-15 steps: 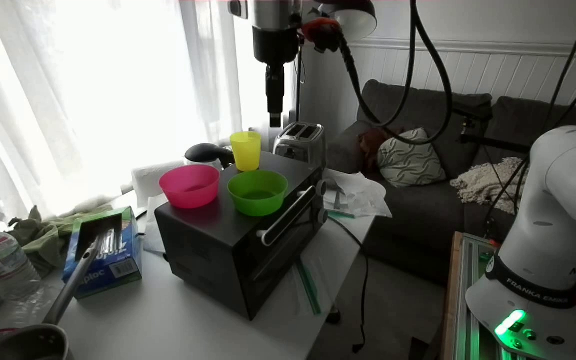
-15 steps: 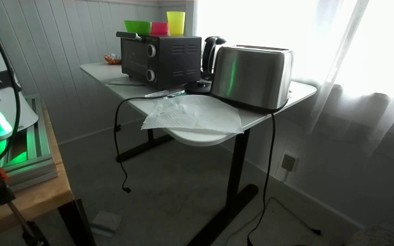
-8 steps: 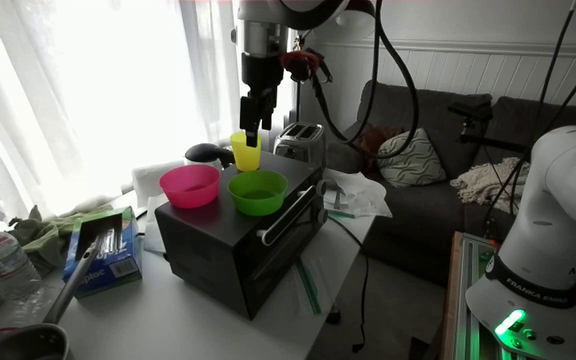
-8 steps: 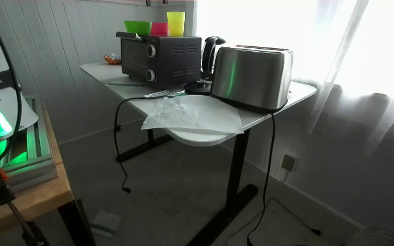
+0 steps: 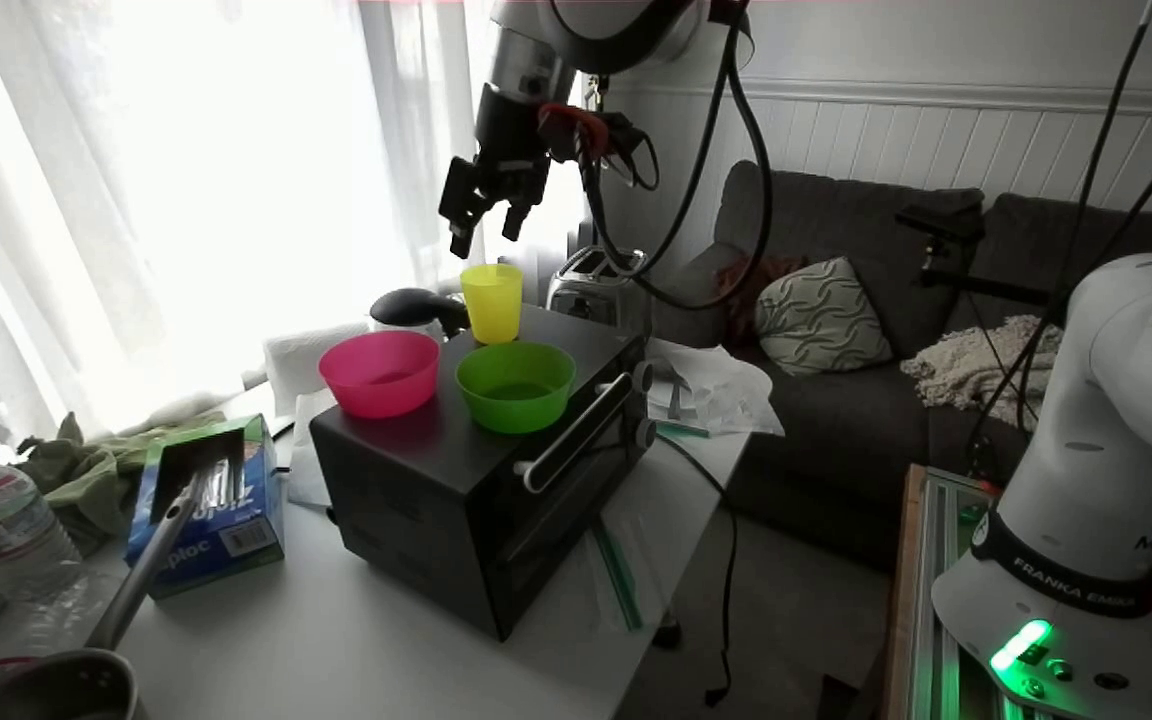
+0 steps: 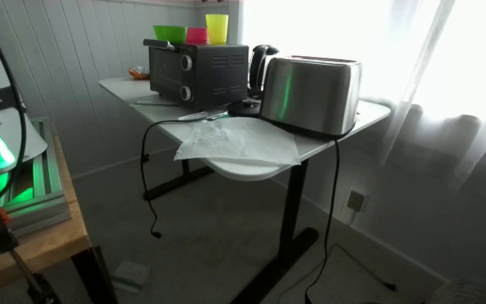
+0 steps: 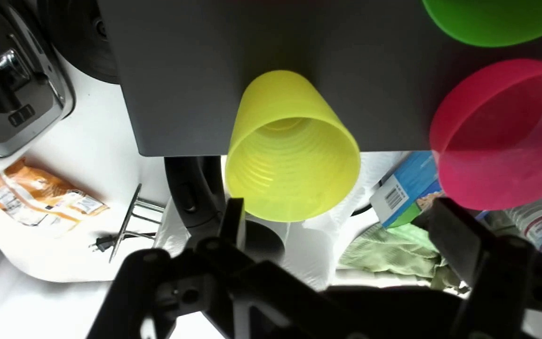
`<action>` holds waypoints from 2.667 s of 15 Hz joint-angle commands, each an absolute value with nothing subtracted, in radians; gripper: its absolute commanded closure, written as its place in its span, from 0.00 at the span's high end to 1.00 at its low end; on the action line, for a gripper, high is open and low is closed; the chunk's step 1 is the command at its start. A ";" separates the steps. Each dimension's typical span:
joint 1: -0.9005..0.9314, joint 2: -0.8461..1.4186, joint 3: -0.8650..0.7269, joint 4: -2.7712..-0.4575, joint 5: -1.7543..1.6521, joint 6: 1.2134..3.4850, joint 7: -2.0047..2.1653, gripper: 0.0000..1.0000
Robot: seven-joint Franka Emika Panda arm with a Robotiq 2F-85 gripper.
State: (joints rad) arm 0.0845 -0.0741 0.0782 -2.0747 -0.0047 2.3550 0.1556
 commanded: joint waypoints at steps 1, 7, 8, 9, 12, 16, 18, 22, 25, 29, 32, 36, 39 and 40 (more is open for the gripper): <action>0.059 -0.069 0.081 -2.115 -0.107 2.431 0.298 1.00; 0.037 -0.058 0.076 -2.128 -0.284 2.423 0.449 1.00; 0.036 -0.056 0.076 -2.129 -0.296 2.406 0.449 1.00; 0.036 -0.053 0.076 -2.127 -0.306 2.379 0.445 1.00; 0.039 -0.049 0.075 -2.124 -0.331 2.307 0.428 1.00; 0.039 -0.054 0.073 -2.116 -0.359 2.200 0.404 1.00; 0.039 -0.060 0.071 -2.117 -0.358 2.160 0.380 1.00; 0.040 -0.075 0.069 -2.119 -0.353 2.088 0.327 1.00; 0.038 -0.083 0.068 -2.121 -0.352 2.038 0.291 1.00; 0.037 -0.090 0.065 -2.121 -0.356 1.982 0.266 1.00; 0.038 -0.095 0.063 -2.119 -0.352 1.943 0.242 1.00; 0.039 -0.110 0.061 -2.118 -0.340 1.917 0.189 1.00; 0.044 -0.134 0.066 -2.108 -0.349 1.926 0.129 1.00; 0.047 -0.140 0.069 -2.100 -0.349 1.923 0.105 1.00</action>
